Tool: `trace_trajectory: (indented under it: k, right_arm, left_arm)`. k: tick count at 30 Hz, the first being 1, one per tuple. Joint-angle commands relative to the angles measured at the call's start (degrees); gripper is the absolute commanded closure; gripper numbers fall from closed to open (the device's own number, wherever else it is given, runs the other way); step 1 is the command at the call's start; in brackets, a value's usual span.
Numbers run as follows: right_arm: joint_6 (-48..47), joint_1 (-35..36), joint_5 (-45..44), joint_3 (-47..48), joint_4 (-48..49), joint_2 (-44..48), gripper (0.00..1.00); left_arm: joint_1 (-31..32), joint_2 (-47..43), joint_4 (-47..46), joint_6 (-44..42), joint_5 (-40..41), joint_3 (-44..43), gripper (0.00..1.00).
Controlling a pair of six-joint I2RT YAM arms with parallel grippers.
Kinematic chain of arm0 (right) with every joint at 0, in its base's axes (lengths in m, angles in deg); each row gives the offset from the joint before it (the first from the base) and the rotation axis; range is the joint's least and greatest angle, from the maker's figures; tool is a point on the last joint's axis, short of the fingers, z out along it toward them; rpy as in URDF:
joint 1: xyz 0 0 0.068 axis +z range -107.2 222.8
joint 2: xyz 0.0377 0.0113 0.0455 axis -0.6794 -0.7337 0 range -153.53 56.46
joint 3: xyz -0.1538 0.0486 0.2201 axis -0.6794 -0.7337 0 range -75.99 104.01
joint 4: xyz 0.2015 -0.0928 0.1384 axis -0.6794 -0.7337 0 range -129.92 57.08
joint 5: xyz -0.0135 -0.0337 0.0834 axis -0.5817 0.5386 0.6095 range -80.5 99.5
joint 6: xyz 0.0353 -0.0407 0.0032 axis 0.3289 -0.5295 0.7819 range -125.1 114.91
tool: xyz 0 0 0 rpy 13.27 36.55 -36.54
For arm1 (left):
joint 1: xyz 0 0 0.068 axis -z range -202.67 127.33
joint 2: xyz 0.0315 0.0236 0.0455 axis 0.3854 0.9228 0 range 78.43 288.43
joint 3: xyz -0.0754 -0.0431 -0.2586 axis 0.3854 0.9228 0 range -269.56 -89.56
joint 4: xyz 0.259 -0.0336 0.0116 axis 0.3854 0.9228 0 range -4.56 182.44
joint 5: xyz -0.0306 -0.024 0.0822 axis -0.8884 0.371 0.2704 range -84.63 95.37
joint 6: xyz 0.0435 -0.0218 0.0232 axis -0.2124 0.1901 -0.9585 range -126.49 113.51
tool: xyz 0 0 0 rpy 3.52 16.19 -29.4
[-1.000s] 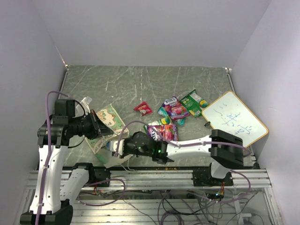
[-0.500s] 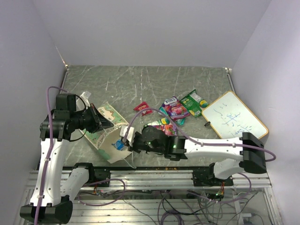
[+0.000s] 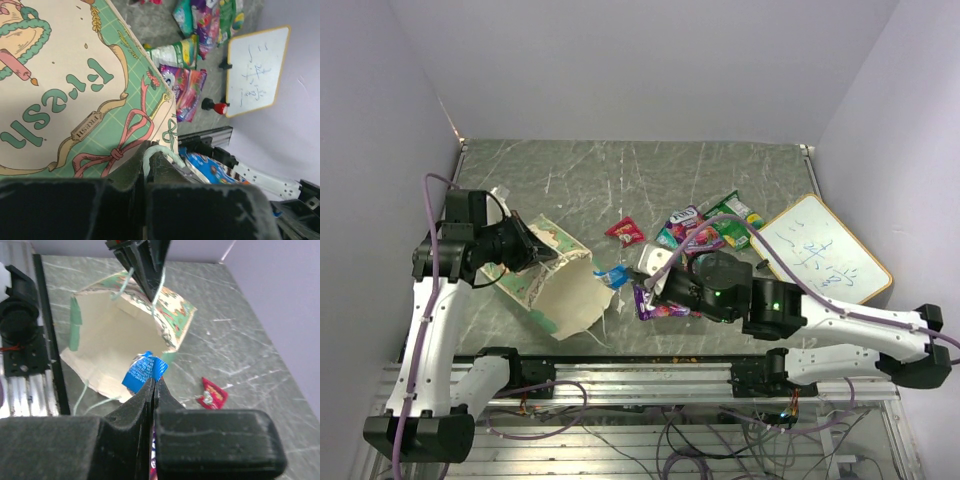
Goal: Take the snacks out of the paper bag
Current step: Place the snack at the center of the board.
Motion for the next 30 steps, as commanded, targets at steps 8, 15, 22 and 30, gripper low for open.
trace_trajectory:
  k: [8, 15, 22, 30]
  right_arm:
    - [-7.46, -8.54, -5.14, 3.21, -9.00, 7.94, 1.00]
    - [-6.27, -16.95, -4.48, -1.97, -3.73, 6.58, 1.00]
    - [-2.66, -27.45, 4.76, -3.60, 9.33, -5.25, 1.00]
    - [-6.25, -34.96, 3.57, 5.85, 14.49, -25.45, 1.00]
  left_arm:
    - [0.17, 5.11, -0.08, 3.02, 7.82, -3.48, 0.93]
    - [0.13, 5.83, 1.25, 3.46, 7.79, -5.17, 0.93]
    - [0.19, 5.71, 2.07, 4.34, 5.59, -6.87, 0.93]
    - [0.19, 4.17, 3.86, 5.19, 4.16, -9.74, 0.93]
